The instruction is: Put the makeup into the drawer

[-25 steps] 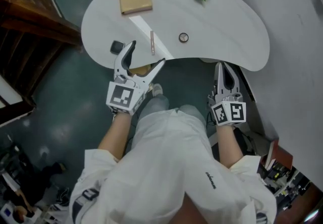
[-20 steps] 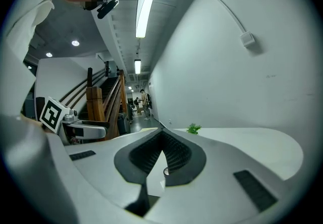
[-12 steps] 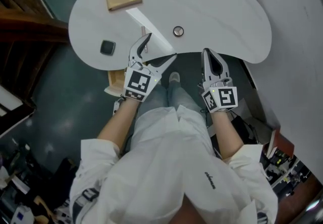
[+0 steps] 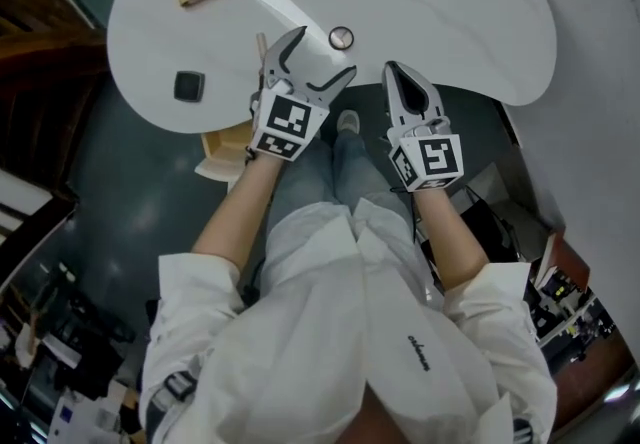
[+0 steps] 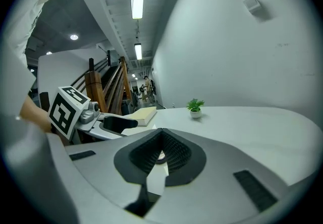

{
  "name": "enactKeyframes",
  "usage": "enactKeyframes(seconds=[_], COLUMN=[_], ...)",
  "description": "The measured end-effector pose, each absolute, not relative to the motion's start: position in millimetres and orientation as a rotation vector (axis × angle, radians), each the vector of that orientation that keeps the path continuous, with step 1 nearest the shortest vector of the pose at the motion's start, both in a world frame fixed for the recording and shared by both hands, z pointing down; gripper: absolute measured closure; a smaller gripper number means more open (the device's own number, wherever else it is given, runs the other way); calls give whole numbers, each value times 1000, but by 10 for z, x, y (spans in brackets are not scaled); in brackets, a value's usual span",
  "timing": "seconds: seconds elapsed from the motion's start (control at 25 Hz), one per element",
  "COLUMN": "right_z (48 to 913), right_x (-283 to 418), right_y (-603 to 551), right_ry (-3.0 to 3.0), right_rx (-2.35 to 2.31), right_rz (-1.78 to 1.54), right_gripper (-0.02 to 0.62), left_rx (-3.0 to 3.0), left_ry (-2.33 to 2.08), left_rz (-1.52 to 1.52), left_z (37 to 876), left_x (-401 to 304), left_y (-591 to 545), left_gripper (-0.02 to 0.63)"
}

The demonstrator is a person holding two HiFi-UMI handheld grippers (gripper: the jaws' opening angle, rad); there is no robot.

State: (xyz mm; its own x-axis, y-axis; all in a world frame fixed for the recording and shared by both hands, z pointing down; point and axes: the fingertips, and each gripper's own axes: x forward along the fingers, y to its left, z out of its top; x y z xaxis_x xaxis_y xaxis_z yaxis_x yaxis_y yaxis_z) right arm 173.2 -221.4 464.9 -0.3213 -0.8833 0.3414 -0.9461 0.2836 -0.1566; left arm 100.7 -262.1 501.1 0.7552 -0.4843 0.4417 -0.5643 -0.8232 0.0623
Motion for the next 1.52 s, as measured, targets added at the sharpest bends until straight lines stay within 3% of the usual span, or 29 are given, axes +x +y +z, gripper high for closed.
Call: enactKeyframes(seconds=[0.48,1.16,1.4,1.52], right_z=[5128,5190,5196,5143], right_x=[1908,2129,2196,2238], right_y=[-2428,-2504,-2494,-2487], right_ry=[-2367,-2425,-2446,-2453], right_rx=[1650,1586,1563,1552], right_rz=[569,619,623,621], right_gripper=[578,578,578,578], left_rx=[2638,2508,2514,2501], left_ry=[-821,-894,-878,-883], left_rz=[864,1019,1028,1027], left_z=[5800,6073,6060,6023], left_x=[1366,1464,1529,1555], left_y=[-2826,-2951,-2887,-2879], left_gripper=[196,202,349,357])
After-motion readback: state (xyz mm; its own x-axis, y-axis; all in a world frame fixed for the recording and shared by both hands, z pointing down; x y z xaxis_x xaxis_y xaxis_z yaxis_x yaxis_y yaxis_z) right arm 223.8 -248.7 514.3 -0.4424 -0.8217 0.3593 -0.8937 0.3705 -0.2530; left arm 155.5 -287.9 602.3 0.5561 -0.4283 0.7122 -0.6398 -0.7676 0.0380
